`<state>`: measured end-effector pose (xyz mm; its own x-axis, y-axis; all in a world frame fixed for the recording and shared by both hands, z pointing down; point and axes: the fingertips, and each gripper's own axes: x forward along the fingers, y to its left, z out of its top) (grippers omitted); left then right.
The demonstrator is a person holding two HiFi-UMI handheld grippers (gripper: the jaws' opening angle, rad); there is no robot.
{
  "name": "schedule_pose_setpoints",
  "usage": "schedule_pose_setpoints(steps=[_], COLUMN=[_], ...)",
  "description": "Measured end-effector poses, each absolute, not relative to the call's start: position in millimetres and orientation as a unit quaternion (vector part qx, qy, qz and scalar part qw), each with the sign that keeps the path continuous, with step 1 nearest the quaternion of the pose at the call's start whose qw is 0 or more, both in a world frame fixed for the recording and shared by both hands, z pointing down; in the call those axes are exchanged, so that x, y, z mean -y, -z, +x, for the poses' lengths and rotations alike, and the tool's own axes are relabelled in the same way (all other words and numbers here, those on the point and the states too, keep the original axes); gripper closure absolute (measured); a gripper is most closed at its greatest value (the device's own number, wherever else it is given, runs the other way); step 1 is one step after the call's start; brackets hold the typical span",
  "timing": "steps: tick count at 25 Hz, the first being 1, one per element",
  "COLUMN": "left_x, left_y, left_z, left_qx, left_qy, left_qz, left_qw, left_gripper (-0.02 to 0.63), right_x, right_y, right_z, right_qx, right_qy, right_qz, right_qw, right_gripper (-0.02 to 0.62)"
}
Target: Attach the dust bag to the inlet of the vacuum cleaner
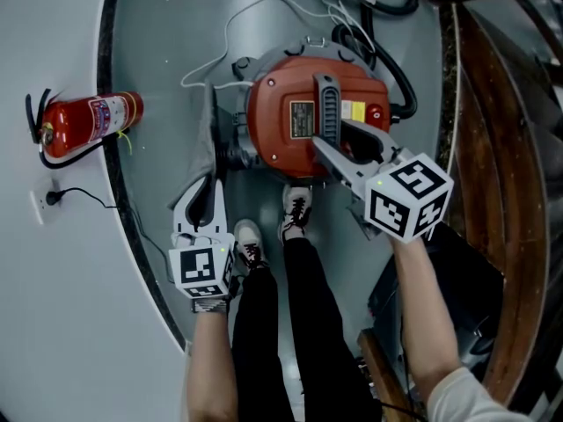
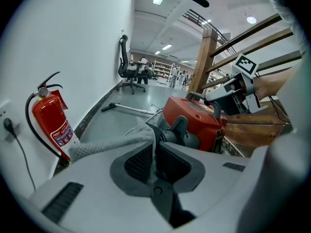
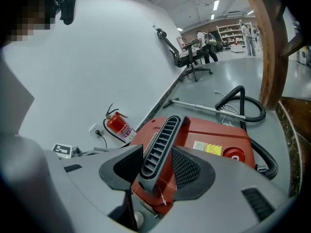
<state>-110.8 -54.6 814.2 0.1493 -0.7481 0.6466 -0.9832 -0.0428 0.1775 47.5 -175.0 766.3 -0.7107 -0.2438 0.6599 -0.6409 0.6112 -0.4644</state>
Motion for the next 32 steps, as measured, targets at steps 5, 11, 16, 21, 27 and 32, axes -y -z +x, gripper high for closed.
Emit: schedule_pose_setpoints(steps=[5, 11, 16, 21, 27, 32], left_x=[52.2, 53.0, 57.1, 57.8, 58.6, 59.6], left_y=[-823.4, -828.8, -829.5, -829.4, -829.3, -826.1], left_z=[-107.9, -106.1, -111.4, -112.6, -110.6, -113.3], left_qx=[0.619, 0.63, 0.663, 0.675, 0.665, 0.661], left_qy=[-0.244, -0.317, -0.338, -0.326, -0.264, -0.178], left_qz=[0.691, 0.669, 0.629, 0.616, 0.633, 0.639], left_qw=[0.283, 0.235, 0.223, 0.245, 0.296, 0.35], left_gripper=[0.549, 0.555, 0.572, 0.581, 0.584, 0.584], right_x=[175.7, 175.1, 175.5, 174.9, 175.3, 175.3], right_y=[-766.6, -766.4, -766.1, -766.1, -766.0, -765.8], right_z=[47.9, 47.9, 47.9, 47.7, 47.3, 47.3], right_qx=[0.853, 0.852, 0.853, 0.854, 0.855, 0.856], right_qy=[-0.357, -0.356, -0.356, -0.356, -0.355, -0.356], right_qz=[0.262, 0.263, 0.266, 0.261, 0.261, 0.261], right_qw=[0.278, 0.279, 0.275, 0.276, 0.274, 0.269], right_gripper=[0.414, 0.414, 0.414, 0.414, 0.414, 0.414])
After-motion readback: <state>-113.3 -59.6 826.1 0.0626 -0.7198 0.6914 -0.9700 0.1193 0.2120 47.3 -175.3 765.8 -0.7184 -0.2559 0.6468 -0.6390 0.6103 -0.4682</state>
